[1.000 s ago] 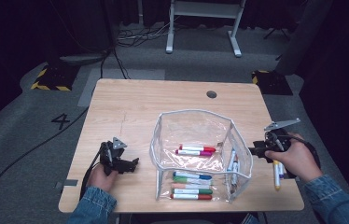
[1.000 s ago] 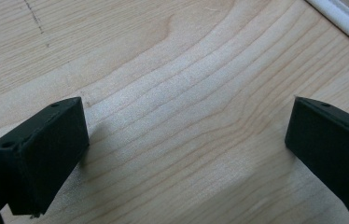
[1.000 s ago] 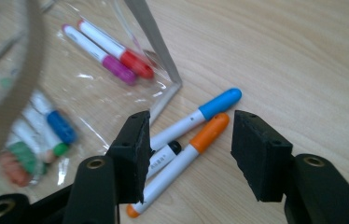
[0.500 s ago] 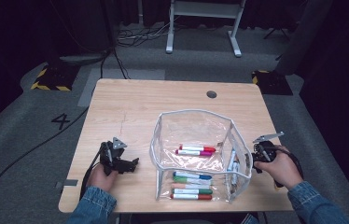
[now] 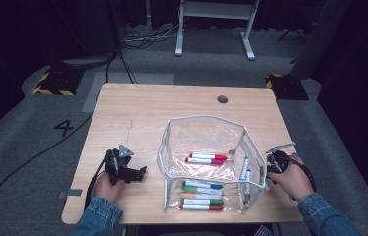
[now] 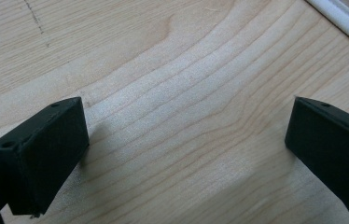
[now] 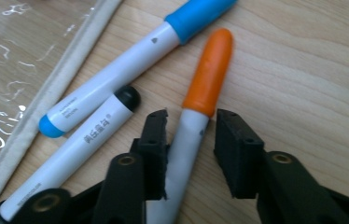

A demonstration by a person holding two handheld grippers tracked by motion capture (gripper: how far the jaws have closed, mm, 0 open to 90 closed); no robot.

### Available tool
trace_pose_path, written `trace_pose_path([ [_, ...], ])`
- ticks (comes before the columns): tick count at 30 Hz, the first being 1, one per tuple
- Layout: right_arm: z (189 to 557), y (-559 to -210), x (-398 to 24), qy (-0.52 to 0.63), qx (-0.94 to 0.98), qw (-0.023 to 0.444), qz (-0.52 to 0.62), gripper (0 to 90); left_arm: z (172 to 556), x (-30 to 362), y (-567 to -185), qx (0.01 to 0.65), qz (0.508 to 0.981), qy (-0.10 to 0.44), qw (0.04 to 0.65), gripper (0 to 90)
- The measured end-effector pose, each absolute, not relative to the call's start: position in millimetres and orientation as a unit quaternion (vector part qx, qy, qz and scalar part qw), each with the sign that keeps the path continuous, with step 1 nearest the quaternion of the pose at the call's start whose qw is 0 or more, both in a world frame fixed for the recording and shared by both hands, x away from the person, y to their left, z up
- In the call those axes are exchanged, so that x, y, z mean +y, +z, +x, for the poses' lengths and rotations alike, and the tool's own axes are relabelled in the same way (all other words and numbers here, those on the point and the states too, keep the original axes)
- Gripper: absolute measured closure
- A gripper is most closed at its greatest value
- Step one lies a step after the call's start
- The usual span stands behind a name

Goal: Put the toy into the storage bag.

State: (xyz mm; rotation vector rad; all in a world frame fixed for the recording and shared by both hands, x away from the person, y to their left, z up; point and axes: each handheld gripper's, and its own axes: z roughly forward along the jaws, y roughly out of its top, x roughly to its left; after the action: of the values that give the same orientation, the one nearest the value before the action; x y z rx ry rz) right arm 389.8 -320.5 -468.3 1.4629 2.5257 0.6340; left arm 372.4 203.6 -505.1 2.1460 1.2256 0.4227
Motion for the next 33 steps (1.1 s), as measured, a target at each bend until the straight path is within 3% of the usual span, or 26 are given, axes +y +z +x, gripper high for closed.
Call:
trace_pose_path([
  [2, 389.7, -467.1, -321.4, 0.194, 0.842, 0.081, 0.497, 76.3, 372.4, 203.6, -505.1, 0.464, 0.813, 0.16, 0.312, 0.0],
  [12, 387.8, -461.8, -324.4, 0.206, 0.819, 0.071, 0.53, 77.1, 372.4, 203.6, -505.1, 0.464, 0.813, 0.16, 0.312, 0.0],
  [33, 362.7, -357.5, -338.5, 0.308, 0.807, 0.092, 0.495, 77.1, 372.4, 203.6, -505.1, 0.464, 0.813, 0.16, 0.312, 0.0],
])
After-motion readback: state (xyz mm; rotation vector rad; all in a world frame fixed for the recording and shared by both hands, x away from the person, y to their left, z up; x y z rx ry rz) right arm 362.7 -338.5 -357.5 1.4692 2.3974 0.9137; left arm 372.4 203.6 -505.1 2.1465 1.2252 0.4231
